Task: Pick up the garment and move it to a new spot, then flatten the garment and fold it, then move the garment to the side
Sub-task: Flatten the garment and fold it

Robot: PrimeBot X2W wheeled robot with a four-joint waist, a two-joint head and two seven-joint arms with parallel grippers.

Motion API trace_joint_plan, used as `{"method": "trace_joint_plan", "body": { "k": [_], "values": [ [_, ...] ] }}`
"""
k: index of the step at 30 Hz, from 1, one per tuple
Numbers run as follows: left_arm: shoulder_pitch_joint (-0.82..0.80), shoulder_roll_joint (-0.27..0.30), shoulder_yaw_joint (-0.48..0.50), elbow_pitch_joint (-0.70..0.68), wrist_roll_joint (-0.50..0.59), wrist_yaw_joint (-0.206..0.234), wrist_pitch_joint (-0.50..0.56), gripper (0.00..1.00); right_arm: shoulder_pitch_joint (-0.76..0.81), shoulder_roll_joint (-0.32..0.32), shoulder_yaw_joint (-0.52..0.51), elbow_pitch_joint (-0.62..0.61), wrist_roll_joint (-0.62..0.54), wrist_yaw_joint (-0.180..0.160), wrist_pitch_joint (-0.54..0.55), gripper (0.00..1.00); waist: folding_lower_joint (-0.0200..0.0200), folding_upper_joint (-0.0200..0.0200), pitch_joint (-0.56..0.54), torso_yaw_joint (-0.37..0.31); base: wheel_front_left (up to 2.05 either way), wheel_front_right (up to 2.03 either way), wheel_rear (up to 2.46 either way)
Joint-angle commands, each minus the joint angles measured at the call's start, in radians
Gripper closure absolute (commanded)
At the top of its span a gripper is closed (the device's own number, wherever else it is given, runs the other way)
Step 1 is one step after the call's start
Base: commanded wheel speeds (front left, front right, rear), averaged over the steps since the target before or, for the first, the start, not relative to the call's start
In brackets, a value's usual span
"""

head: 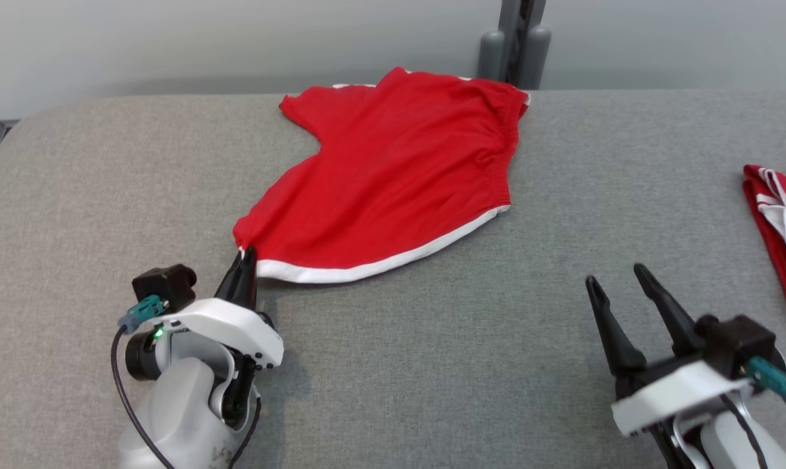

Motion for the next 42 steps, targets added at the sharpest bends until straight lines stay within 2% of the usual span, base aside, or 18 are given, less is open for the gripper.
{"method": "trace_joint_plan", "body": {
  "k": [1, 11, 17, 24, 31, 32, 33, 34, 42],
  "values": [
    [-0.017, 0.004, -0.005, -0.005, -0.004, 0.007, -0.001, 1.00, -0.039, -0.013, 0.016, 0.010, 0.012, 0.000, -0.001, 0.00, 0.0000, 0.0000, 0.018, 0.011, 0.00, 0.00, 0.00],
    [-0.085, 0.004, -0.098, -0.059, -0.065, 0.017, -0.001, 1.00, -0.367, -0.078, 0.201, 0.269, 0.144, 0.000, 0.046, 0.00, 0.0000, 0.0000, 0.138, 0.096, 0.00, 0.00, 0.00],
    [-0.121, 0.004, -0.177, -0.106, -0.123, 0.039, -0.001, 1.00, -0.518, -0.126, 0.339, 0.416, 0.191, 0.000, 0.049, 0.00, 0.0000, 0.0000, 0.192, 0.160, 0.00, 0.00, 0.00],
    [-0.135, 0.004, -0.242, -0.146, -0.171, 0.068, -0.001, 1.00, -0.607, -0.154, 0.464, 0.499, 0.257, 0.000, 0.020, 0.00, 0.0000, 0.0000, 0.210, 0.198, 0.00, 0.00, 0.00],
    [-0.137, 0.004, -0.261, -0.155, -0.184, 0.083, -0.001, 1.00, -0.656, -0.166, 0.560, 0.530, 0.304, 0.000, 0.002, 0.00, 0.0000, 0.0000, 0.210, 0.207, 0.00, 0.00, 0.00],
    [-0.135, 0.004, -0.261, -0.155, -0.184, 0.085, -0.001, 1.00, -0.660, -0.167, 0.573, 0.528, 0.311, 0.000, 0.000, 0.29, 0.0000, 0.0000, 0.209, 0.206, 0.00, 0.00, 0.00],
    [-0.133, 0.004, -0.261, -0.153, -0.184, 0.086, -0.001, 1.00, -0.664, -0.169, 0.585, 0.526, 0.316, 0.000, -0.001, 0.80, 0.0000, 0.0000, 0.207, 0.205, 0.00, 0.00, 0.00],
    [-0.130, 0.004, -0.259, -0.152, -0.183, 0.086, -0.001, 1.00, -0.668, -0.172, 0.596, 0.524, 0.324, 0.000, -0.002, 1.00, 0.0000, 0.0000, 0.205, 0.203, 0.00, 0.00, 0.00],
    [-0.106, 0.004, -0.236, -0.135, -0.168, 0.087, -0.001, 1.00, -0.649, -0.198, 0.625, 0.466, 0.347, 0.000, -0.002, 1.00, 0.0000, 0.0000, 0.177, 0.175, 0.00, 0.00, 0.00]
  ]
}}
